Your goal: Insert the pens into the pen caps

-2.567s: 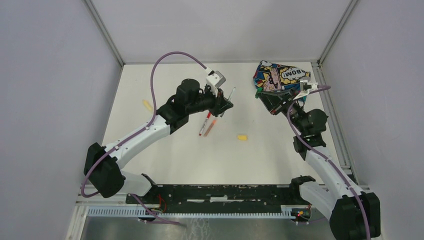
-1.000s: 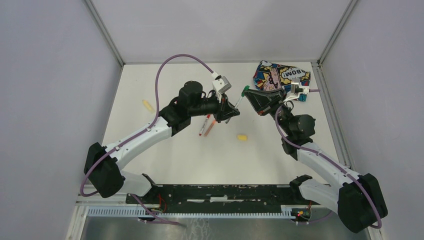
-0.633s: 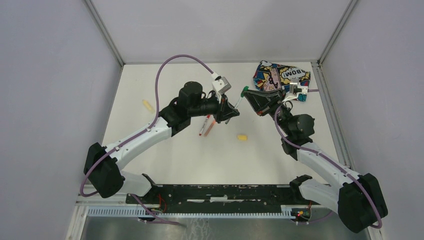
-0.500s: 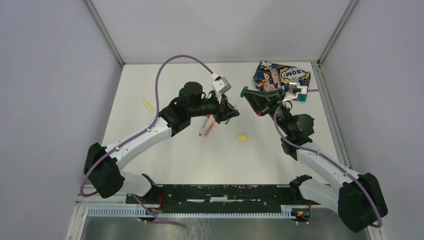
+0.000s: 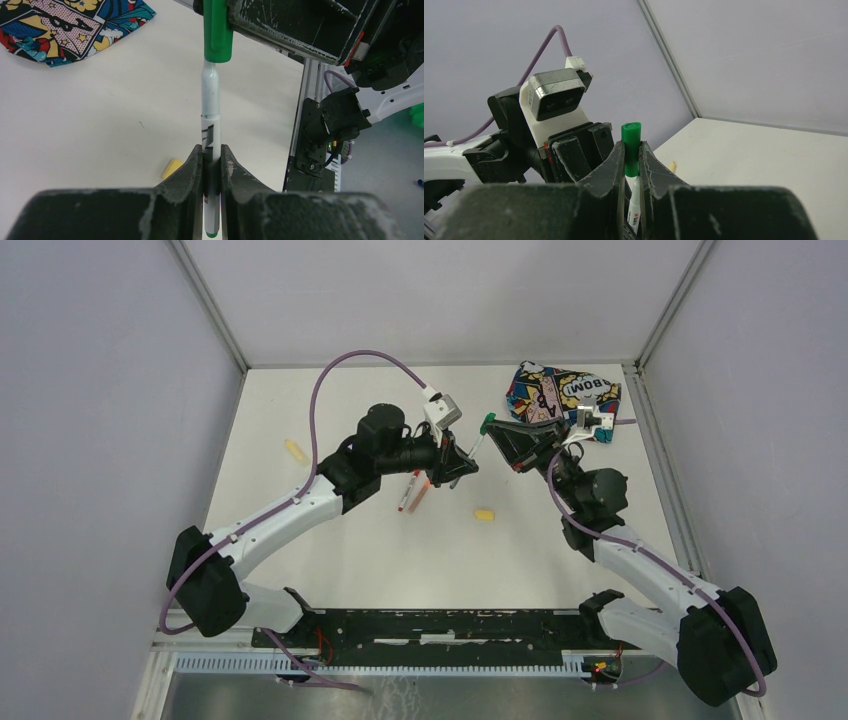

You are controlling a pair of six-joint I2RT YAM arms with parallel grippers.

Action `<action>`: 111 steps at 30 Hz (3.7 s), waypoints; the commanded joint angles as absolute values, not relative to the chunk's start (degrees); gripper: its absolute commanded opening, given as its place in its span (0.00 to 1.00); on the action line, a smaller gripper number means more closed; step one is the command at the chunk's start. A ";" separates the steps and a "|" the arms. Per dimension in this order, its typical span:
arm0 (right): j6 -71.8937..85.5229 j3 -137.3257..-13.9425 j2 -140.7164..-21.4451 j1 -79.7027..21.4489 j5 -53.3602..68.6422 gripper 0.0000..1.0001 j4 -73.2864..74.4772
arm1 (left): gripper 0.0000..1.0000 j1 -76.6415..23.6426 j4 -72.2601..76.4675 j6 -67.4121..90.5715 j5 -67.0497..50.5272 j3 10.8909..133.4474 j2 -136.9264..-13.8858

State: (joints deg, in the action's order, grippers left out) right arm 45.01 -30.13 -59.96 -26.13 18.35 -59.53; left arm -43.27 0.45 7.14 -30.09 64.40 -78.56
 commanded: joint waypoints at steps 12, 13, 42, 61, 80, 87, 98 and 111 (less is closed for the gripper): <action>39.97 -37.88 -59.07 -26.41 15.03 0.11 -57.16 | 0.02 -43.66 2.73 3.86 -29.10 64.69 -76.66; 39.52 -37.88 -58.91 -26.38 14.93 0.11 -56.54 | 0.02 -43.68 2.66 3.87 -29.03 64.75 -76.64; 40.67 -31.22 -57.22 -26.54 17.90 0.10 -53.25 | 0.02 -43.73 2.68 3.77 -28.47 64.60 -76.44; 44.73 -29.97 -59.68 -27.58 18.63 0.10 -58.45 | 0.02 -43.68 2.56 3.69 -28.32 64.69 -76.49; 42.47 -24.98 -56.77 -29.06 20.09 0.36 -54.10 | 0.02 -43.67 2.59 3.95 -26.15 64.47 -76.21; 33.35 -29.61 -50.79 -29.02 15.57 0.51 -39.58 | 0.02 -43.68 2.42 3.72 -25.74 64.51 -76.11; 31.78 -38.94 -49.58 -28.95 2.82 0.61 -25.15 | 0.02 -43.68 2.64 3.18 -30.75 64.69 -76.03; 32.99 -46.20 -56.86 -28.87 17.03 0.56 -30.43 | 0.02 -43.68 2.20 2.59 -31.62 64.86 -76.16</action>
